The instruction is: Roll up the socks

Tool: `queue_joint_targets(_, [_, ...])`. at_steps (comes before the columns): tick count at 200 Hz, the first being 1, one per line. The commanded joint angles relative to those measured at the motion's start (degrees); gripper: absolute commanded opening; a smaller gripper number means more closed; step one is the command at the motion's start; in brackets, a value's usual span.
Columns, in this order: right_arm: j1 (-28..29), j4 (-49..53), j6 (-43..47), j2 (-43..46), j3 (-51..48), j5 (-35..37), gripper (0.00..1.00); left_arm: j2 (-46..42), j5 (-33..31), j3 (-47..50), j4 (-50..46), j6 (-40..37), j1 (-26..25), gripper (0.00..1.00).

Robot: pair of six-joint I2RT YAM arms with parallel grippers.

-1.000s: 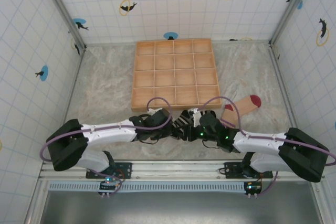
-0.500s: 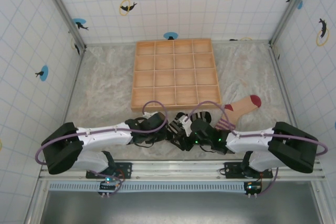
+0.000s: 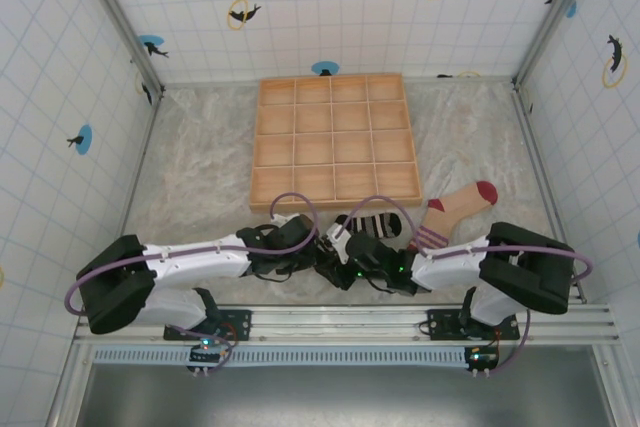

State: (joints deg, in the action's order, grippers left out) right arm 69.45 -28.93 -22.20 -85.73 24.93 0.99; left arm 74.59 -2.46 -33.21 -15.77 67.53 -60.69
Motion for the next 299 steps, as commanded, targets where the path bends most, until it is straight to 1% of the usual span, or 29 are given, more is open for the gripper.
queue_joint_targets(1, [0.7,-2.5,0.5,-1.1,2.2,3.4,0.45,-1.3,-1.1,1.1,0.3,0.8,0.3,0.00])
queue_joint_targets(18, [1.1,-2.8,0.4,-1.4,2.3,4.8,0.40,-1.5,-1.1,1.4,0.4,0.9,0.3,0.00])
queue_joint_targets(35, [1.1,-2.5,-0.4,-1.5,2.5,5.6,0.28,-1.8,-1.1,1.6,0.4,0.9,0.3,0.00])
queue_joint_targets(43, [1.1,-2.0,-1.1,-1.5,2.5,6.3,0.21,-1.9,-1.2,1.6,0.4,0.9,0.3,0.00])
queue_joint_targets(56, [0.9,-1.8,-2.5,-1.5,2.2,7.1,0.06,-2.3,-1.7,1.5,0.4,1.1,0.3,0.00])
queue_joint_targets(62, [0.9,-1.8,-3.4,-1.4,1.9,7.1,0.00,-2.5,-1.9,1.6,0.4,1.2,0.3,0.05])
queue_joint_targets(74, [0.4,-1.6,-5.7,-1.4,1.5,6.5,0.00,-3.0,-2.6,1.6,0.5,1.6,0.3,0.18])
queue_joint_targets(86, [0.2,-1.0,-8.4,-1.2,1.2,6.1,0.00,-3.8,-3.4,1.6,0.6,2.2,0.2,0.34])
queue_joint_targets(95, [0.1,-0.8,-10.9,-0.9,0.6,6.1,0.00,-4.4,-4.0,1.6,0.7,2.6,0.3,0.52])
queue_joint_targets(103, [-0.3,-1.1,-13.9,-0.4,-0.1,5.8,0.00,-5.0,-4.3,1.7,0.8,2.9,0.2,0.63])
queue_joint_targets(110, [-0.6,-1.3,-16.7,0.0,-0.9,5.4,0.00,-5.5,-4.6,1.6,1.0,3.2,0.3,0.70])
queue_joint_targets(117, [-1.0,-1.5,-19.6,0.4,-1.6,5.3,0.00,-5.8,-4.7,1.6,1.2,3.4,0.3,0.72])
queue_joint_targets(147, [-2.7,-4.1,-32.1,2.5,-5.9,4.1,0.00,-6.9,-5.4,2.0,2.9,3.5,0.3,0.72])
queue_joint_targets(160, [-3.5,-5.9,-37.2,3.6,-8.0,3.3,0.00,-7.1,-5.5,2.8,4.3,3.6,0.3,0.70])
queue_joint_targets(171, [-3.5,-5.7,-39.8,4.7,-8.9,3.7,0.00,-7.3,-5.2,3.8,6.1,3.3,0.1,0.68])
queue_joint_targets(182, [-2.8,-4.3,-39.9,5.9,-8.8,4.8,0.00,-7.4,-4.7,4.6,8.2,2.7,0.0,0.68])
queue_joint_targets(208, [-1.6,-4.3,-35.7,7.5,-8.7,5.3,0.00,-6.9,-2.8,5.8,11.8,1.7,0.0,0.69])
queue_joint_targets(226, [-2.1,-6.0,-36.2,8.5,-10.5,5.7,0.00,-6.0,-1.0,5.4,12.7,1.9,0.2,0.69])
queue_joint_targets(242, [-2.7,-6.2,-38.4,9.7,-12.1,6.2,0.00,-6.1,-1.0,5.1,12.4,1.5,0.1,0.68])
queue_joint_targets(259, [-3.5,-5.2,-41.9,10.9,-13.2,6.6,0.00,-7.1,-2.4,6.0,12.3,1.3,0.0,0.62])
queue_joint_targets(274, [-3.5,-3.6,-45.2,12.1,-14.1,7.9,0.00,-7.9,-2.9,6.7,13.3,0.6,0.0,0.48])
queue_joint_targets(299, [-3.8,0.4,-50.3,13.3,-14.9,8.6,0.00,-6.4,-1.2,5.7,15.0,-1.8,-0.7,0.45])
